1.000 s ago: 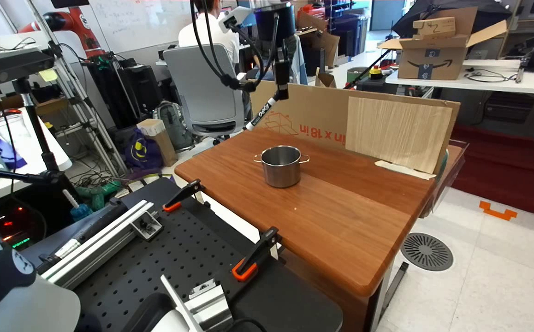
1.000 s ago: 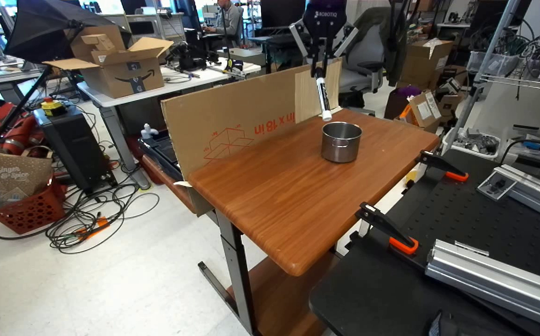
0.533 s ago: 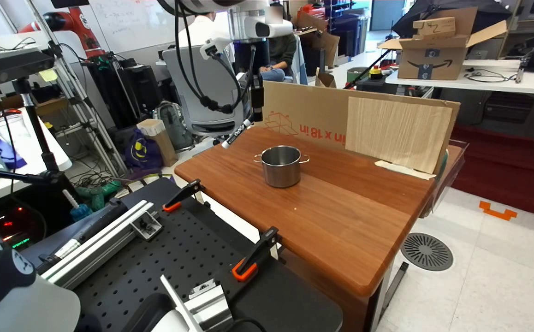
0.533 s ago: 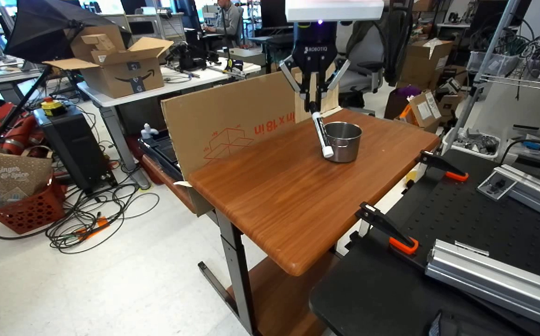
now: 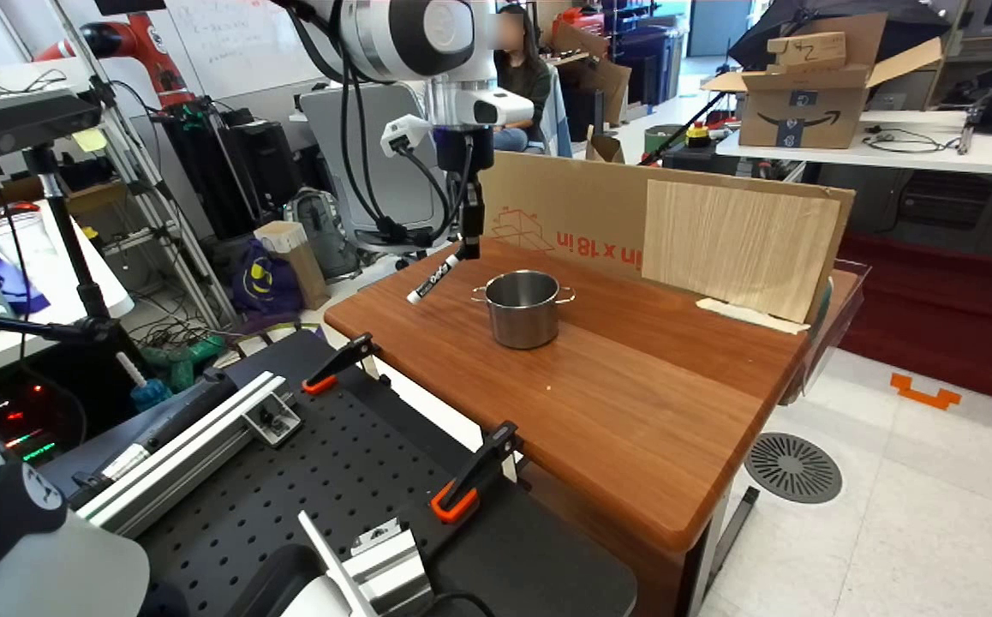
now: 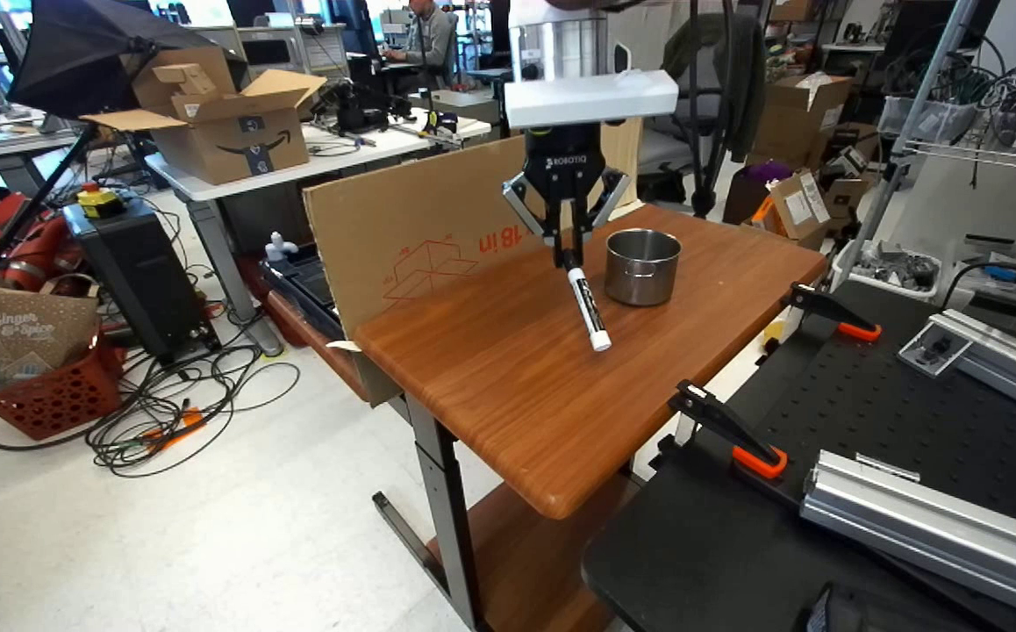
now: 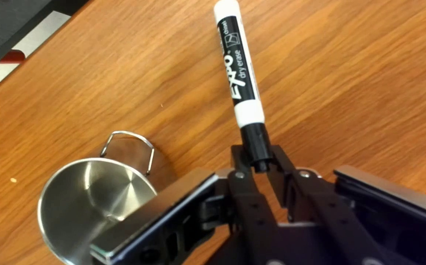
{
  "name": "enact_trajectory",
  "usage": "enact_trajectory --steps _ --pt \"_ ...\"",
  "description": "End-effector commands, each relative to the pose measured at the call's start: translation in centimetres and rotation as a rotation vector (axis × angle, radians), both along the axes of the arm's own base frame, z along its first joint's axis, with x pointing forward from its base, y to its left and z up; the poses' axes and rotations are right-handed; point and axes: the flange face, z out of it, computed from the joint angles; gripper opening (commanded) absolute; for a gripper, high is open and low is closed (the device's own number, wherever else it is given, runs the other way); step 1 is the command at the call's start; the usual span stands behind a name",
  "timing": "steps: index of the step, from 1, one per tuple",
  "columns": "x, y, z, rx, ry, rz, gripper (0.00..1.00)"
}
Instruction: Pick up the pen from the silver pot and put it on the table.
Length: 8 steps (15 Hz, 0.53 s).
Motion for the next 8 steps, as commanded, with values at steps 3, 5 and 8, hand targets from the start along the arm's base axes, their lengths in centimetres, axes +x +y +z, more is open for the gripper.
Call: enact_trajectory --steps 3,5,8 --pt "2.6 2.0 -2.4 -0.007 -0.010 0.003 0.05" --pt "3.5 2.8 -3.2 -0.010 -0.010 0.008 0.05" --pt "4.7 3.6 -4.3 -0.017 -0.012 0.016 0.05"
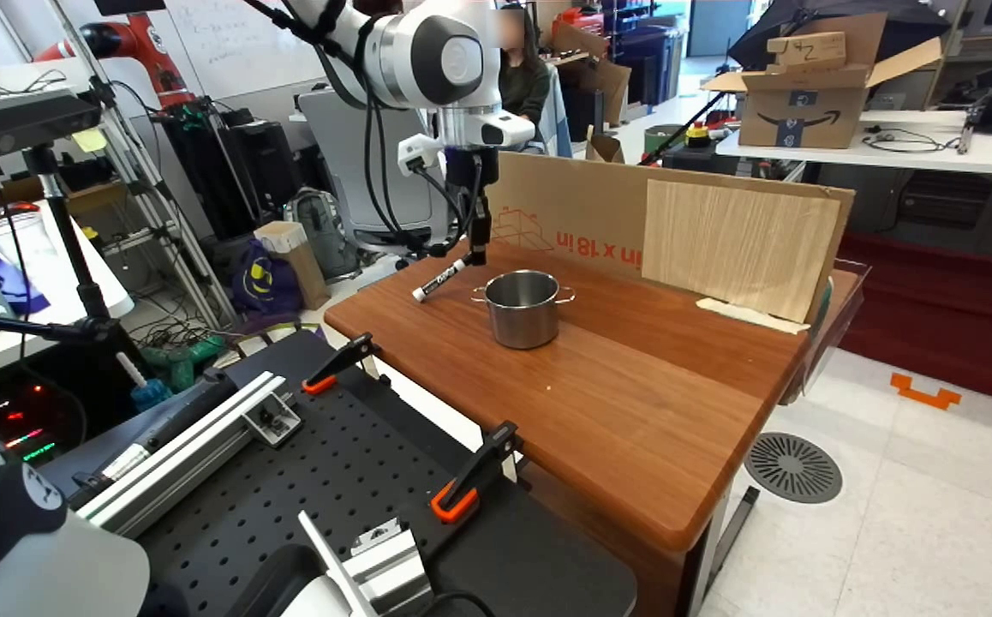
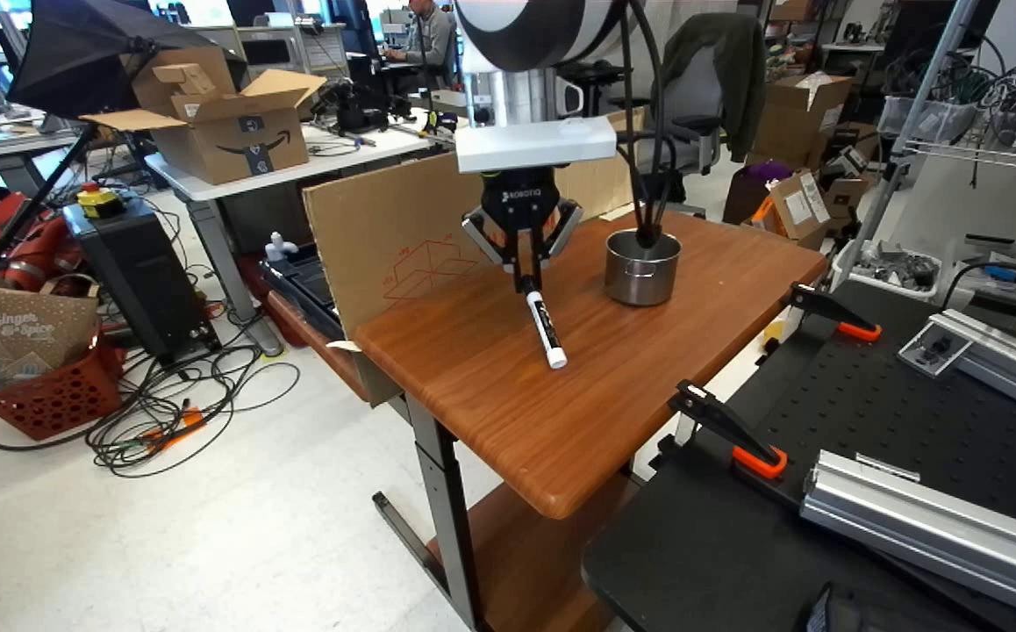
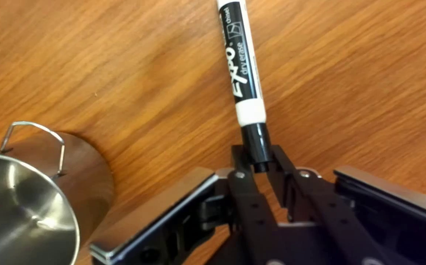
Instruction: Pick up the pen from the silver pot and put it on the table.
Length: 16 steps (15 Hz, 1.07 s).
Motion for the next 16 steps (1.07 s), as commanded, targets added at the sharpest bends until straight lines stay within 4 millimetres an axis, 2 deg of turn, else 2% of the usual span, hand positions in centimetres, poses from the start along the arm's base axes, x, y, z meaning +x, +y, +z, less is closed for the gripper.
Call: enact_trajectory --steps 1,8,11,12,13,15,16 --pt "1.8 0.7 -1.4 -0.022 -0.005 -0.002 0.05" --pt "3.4 0.4 -4.0 -0.053 -0.007 -0.007 0.05" --pt "3.8 0.3 -4.2 -0.059 -0.005 -0.017 0.05" --pt "3.8 0.3 -4.3 -0.062 -0.004 -0.020 0.13" --pt "3.9 0.3 -4.3 -0.064 -0.002 -0.023 0.44" --pt "3.9 0.3 -4.2 -0.070 0.002 -0.024 0.45" --pt "3.9 0.3 -4.3 -0.072 0.001 -0.024 0.51"
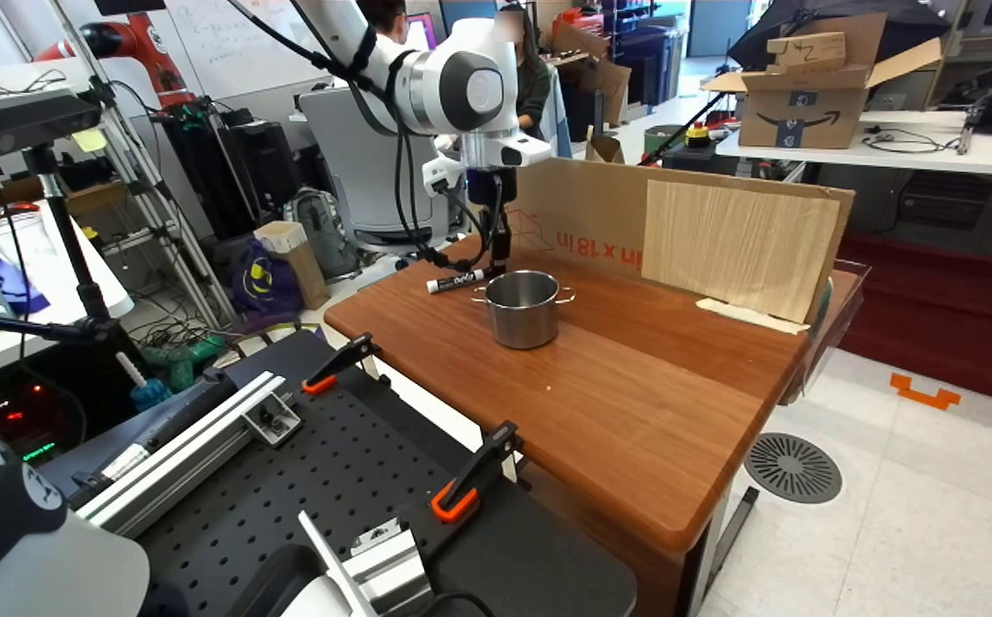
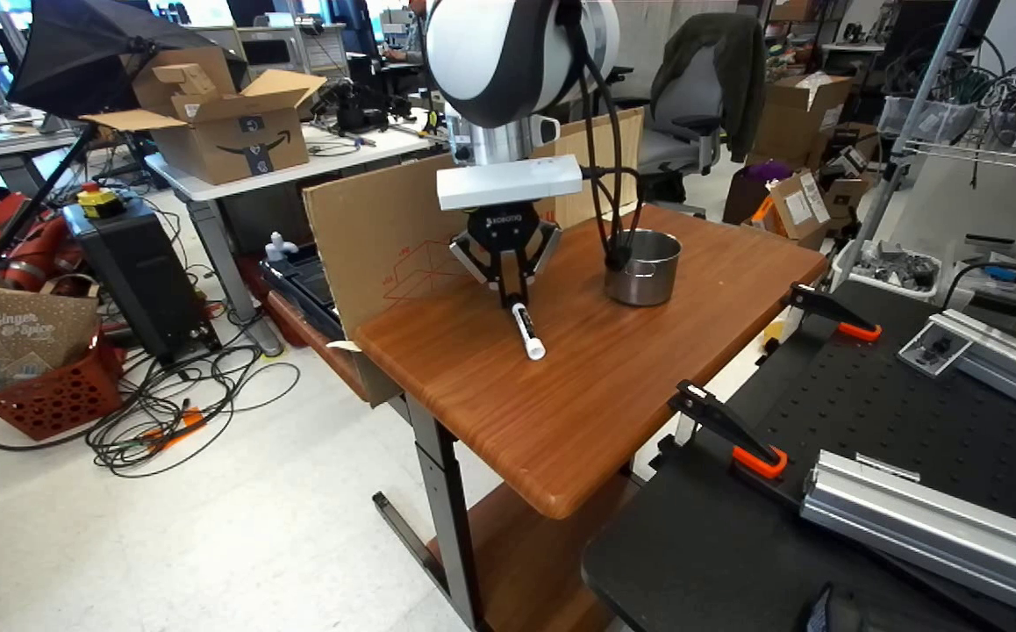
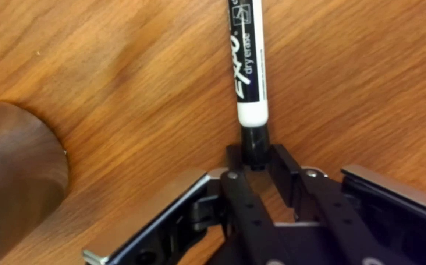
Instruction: Pick up the pen from the silver pot and put it on the table.
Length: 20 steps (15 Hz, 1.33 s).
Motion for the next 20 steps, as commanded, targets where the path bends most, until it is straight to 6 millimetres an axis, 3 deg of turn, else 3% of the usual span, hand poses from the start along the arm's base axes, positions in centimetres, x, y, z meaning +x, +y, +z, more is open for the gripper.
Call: enact_trajectory --steps 1,7,15,20 --pt "0.6 0.1 -0.6 -0.033 0.006 -0.008 0.59" --pt "0.8 -0.2 -0.8 -0.039 0.009 -0.019 1.00" --pt "1.0 -0.2 -0.3 -0.029 0.009 -0.024 1.00" --pt "-0.2 0.5 3.3 -0.007 -0.034 0.001 1.00"
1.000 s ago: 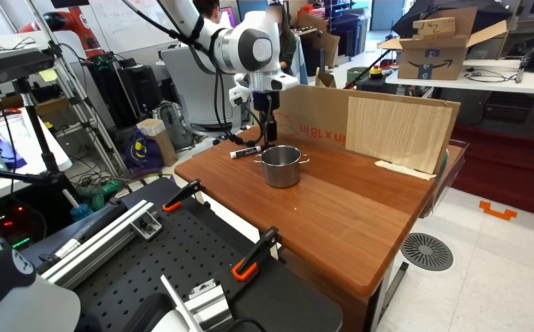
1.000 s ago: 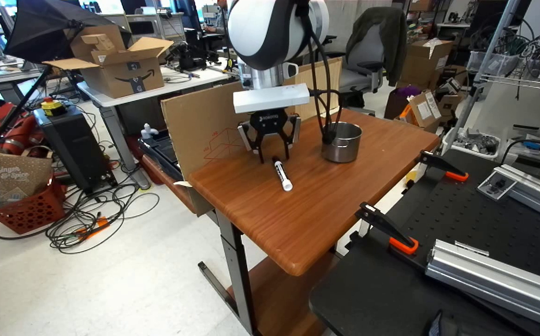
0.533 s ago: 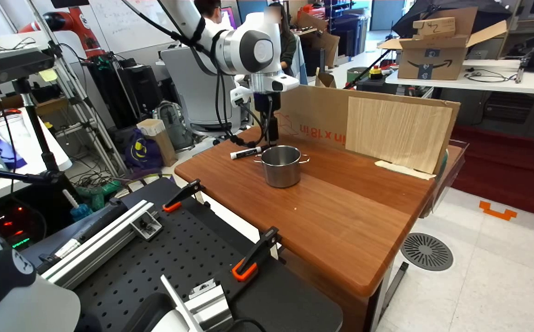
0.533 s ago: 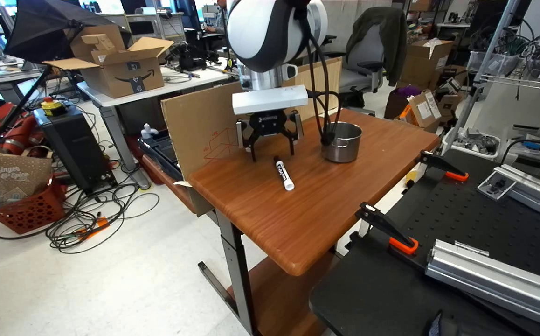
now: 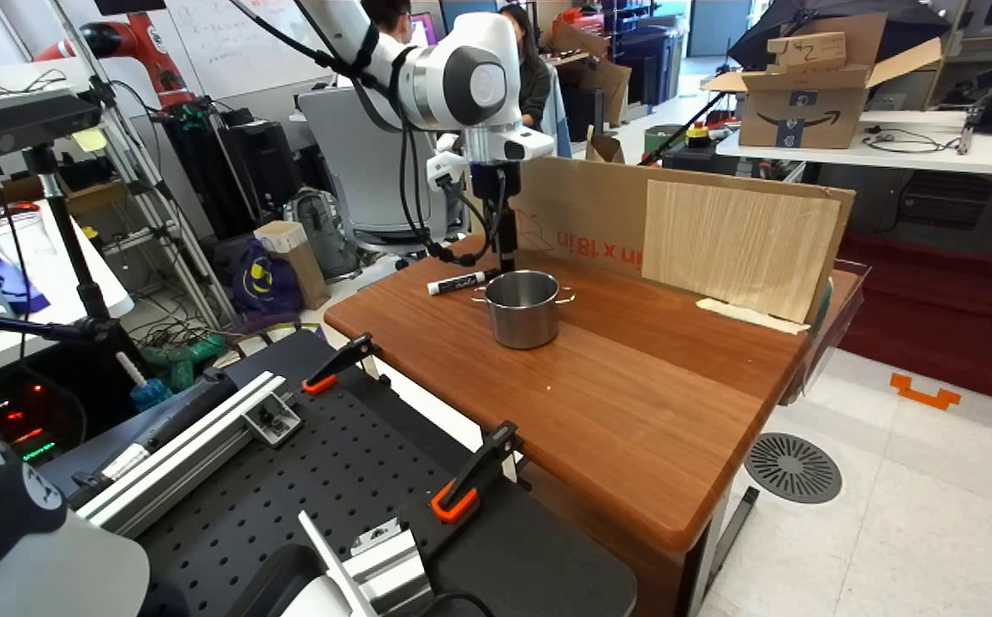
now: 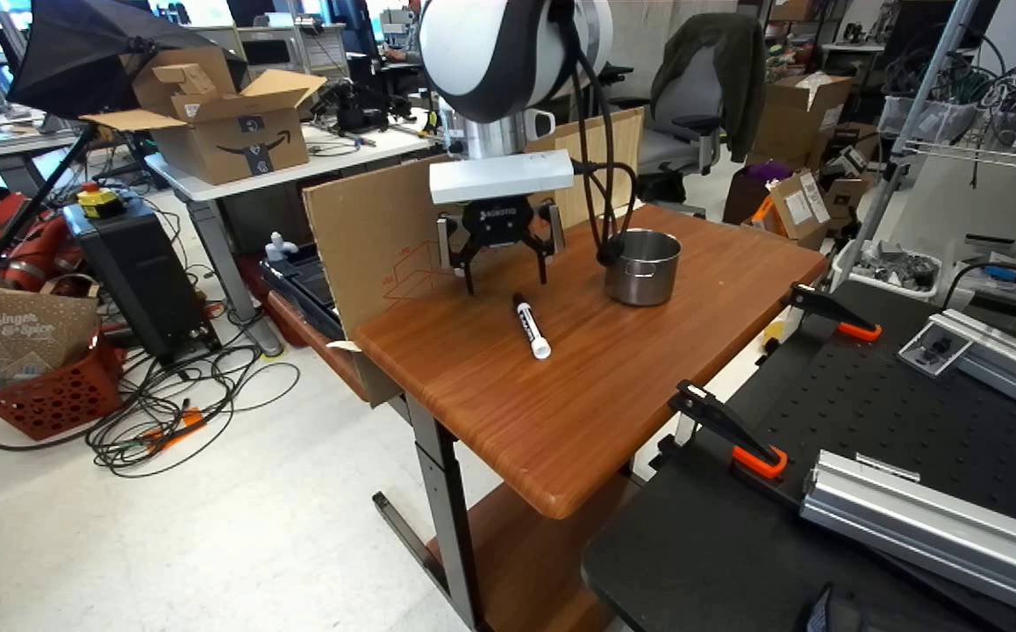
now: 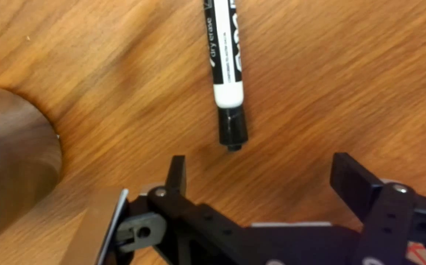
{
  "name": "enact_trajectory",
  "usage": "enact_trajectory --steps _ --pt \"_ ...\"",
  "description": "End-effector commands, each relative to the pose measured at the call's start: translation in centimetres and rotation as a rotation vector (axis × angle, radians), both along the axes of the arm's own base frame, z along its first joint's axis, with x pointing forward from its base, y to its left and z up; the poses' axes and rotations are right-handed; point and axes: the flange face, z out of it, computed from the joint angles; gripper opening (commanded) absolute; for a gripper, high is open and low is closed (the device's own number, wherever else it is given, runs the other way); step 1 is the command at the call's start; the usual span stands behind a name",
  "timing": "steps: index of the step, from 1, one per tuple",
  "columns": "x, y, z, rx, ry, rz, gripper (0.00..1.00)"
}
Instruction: Pick up the pen from the silver pot and put it on the table.
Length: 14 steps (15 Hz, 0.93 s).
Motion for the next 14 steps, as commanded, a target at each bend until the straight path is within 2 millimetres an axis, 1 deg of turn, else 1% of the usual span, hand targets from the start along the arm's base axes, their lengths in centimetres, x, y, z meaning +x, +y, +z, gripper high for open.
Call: enact_trajectory --steps 1,3,4,5,6,7,8,10,14 --pt "-1.3 0.5 3.6 0.007 -0.024 0.020 1.00" --pt "-2.2 0.7 6.1 0.019 -0.056 0.036 1.00" --pt "-2.8 0.4 7.4 0.011 -0.050 0.063 1.00" --pt "-3.2 0.2 8.3 0.013 -0.053 0.079 1.00" --pt "-1.6 0.7 7.1 0.019 -0.059 0.042 1.00" --pt "-2.2 0.5 8.0 0.020 -0.058 0.051 1.00" --pt "-2.6 0.4 8.4 0.020 -0.058 0.056 1.00" --pt "-3.0 0.3 8.2 0.019 -0.049 0.061 1.00" --pt "-3.1 0.3 8.1 0.019 -0.047 0.062 1.00"
